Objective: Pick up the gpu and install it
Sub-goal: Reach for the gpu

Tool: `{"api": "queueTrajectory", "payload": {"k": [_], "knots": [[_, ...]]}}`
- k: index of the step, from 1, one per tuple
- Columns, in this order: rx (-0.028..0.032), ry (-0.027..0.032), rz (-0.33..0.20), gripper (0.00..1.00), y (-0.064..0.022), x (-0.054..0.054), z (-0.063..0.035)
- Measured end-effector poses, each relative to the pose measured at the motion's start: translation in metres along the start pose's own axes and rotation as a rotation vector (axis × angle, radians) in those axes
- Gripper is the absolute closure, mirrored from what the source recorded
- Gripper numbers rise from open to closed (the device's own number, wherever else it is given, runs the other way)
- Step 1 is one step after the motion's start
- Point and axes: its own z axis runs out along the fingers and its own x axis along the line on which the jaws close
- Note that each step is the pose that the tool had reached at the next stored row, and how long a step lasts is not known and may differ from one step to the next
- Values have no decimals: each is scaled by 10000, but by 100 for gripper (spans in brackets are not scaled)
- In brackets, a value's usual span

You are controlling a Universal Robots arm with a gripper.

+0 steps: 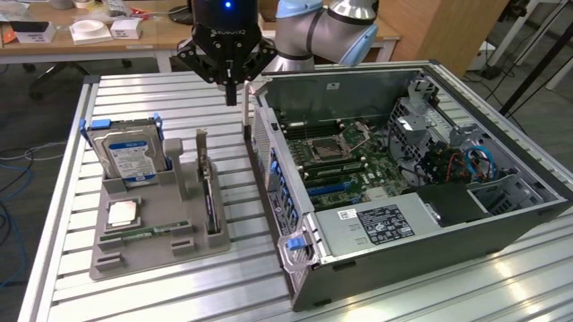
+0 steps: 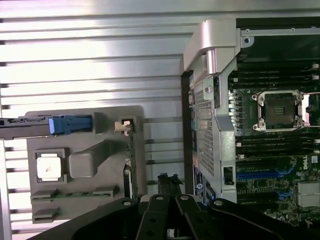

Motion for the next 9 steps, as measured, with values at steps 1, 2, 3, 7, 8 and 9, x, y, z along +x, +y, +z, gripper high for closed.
{"api": "queueTrajectory", "payload": {"k": [1,2,3,7,8,9], "knots": [[-1,0,0,89,0,6,0],[-1,-1,0,89,-1,10,1],[0,0,-1,89,-1,13,1],[0,0,1,89,-3,34,1],[0,0,0,89,-3,40,1],[0,0,1,89,-4,46,1]]}}
